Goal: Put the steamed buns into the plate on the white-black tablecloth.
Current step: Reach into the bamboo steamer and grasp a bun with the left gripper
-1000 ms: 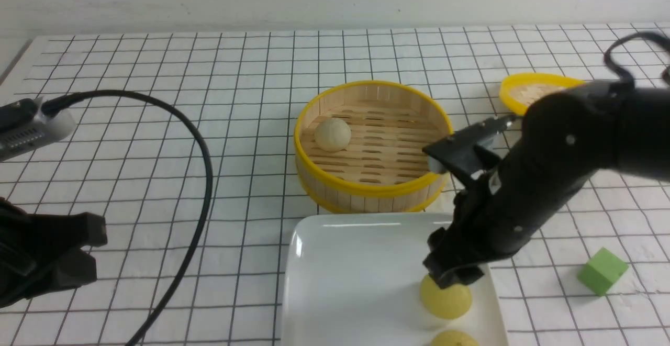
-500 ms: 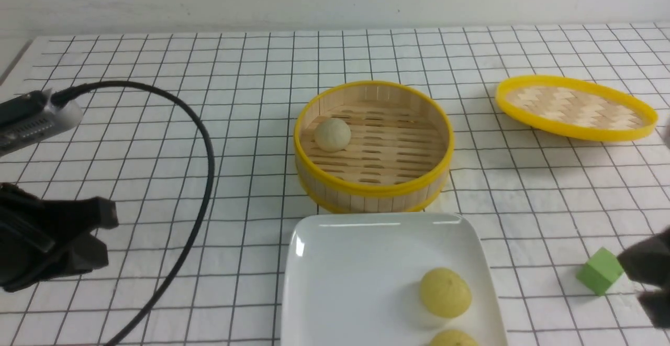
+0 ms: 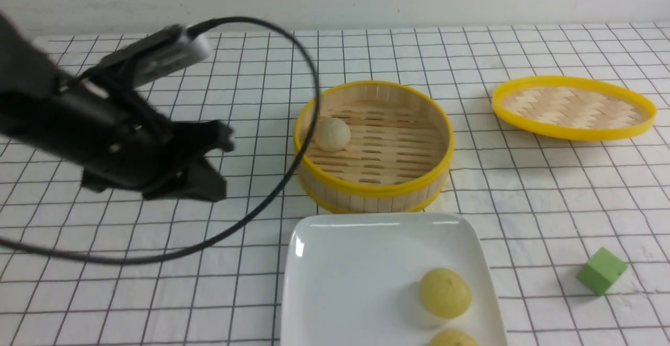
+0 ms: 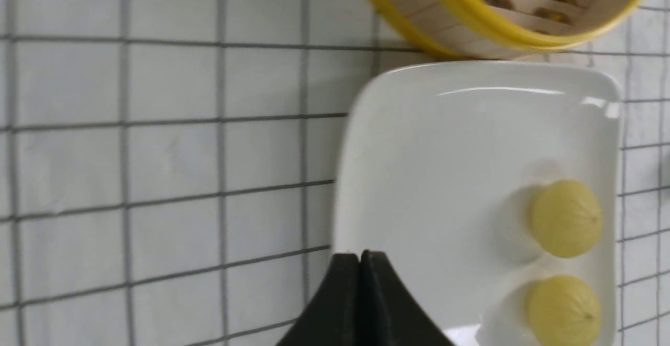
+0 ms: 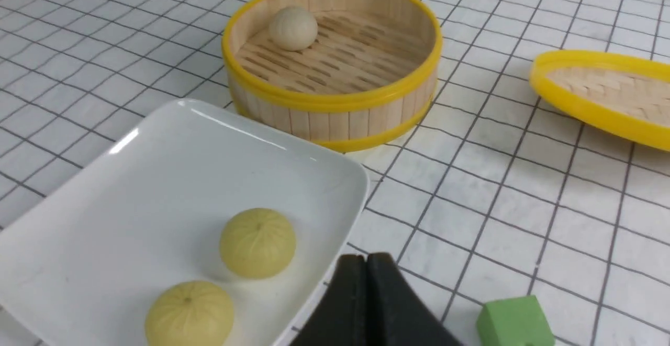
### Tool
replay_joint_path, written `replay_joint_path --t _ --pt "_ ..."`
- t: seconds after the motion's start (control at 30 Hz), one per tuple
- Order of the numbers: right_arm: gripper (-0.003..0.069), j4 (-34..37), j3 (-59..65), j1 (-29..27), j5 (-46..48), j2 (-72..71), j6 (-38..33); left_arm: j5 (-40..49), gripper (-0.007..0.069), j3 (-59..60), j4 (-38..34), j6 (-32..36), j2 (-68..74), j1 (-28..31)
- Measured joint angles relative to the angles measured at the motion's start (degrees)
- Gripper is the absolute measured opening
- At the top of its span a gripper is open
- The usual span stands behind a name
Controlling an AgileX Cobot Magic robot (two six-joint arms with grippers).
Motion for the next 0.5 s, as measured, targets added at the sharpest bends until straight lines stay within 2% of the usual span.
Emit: replay_joint_path --t 0.03,0.13,0.27,0.33,0.43,0.5 --pt "-0.0013 -0.1 0.0 0.0 0.1 0.0 0.0 0.0 0.0002 0.0 0.0 0.0 0.0 0.0" --pt "-0.0011 -0.7 0.2 0.0 1.4 0.0 0.1 0.3 0.0012 -10.2 5.6 -6.7 8.3 -6.1" --pt "-0.0008 -1.0 0.4 0.0 1.4 0.0 0.1 1.5 0.0074 -21.8 12.5 -13.4 18.0 -10.2" --pt "-0.0008 -1.1 0.6 0.0 1.4 0.0 0.1 4.4 0.0138 -33.0 15.4 -16.4 26.3 -12.0" --pt "-0.0006 -1.3 0.6 0.0 1.4 0.0 0.1 8.1 0.0234 -45.0 17.1 -17.4 34.7 -12.5" --pt "-0.0006 -1.3 0.6 0.0 1.2 0.0 0.1 8.9 0.0262 -49.4 17.8 -17.6 37.3 -12.5"
